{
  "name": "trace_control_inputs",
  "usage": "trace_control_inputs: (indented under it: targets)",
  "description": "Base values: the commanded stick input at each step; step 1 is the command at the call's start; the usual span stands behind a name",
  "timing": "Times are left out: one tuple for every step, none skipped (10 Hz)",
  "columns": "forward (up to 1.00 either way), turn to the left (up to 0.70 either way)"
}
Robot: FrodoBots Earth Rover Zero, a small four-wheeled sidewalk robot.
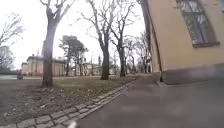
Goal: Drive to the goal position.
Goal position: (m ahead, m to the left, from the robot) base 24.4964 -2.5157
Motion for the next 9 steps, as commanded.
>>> trace_control_inputs:
  targets:
    - [1.00, -0.39]
    - [1.00, -0.39]
    - [1.00, -0.39]
    - [1.00, -0.39]
    - [1.00, -0.39]
    - [1.00, -0.39]
    - [1.00, -0.39]
    - [1.00, -0.39]
    - [1.00, -0.39]
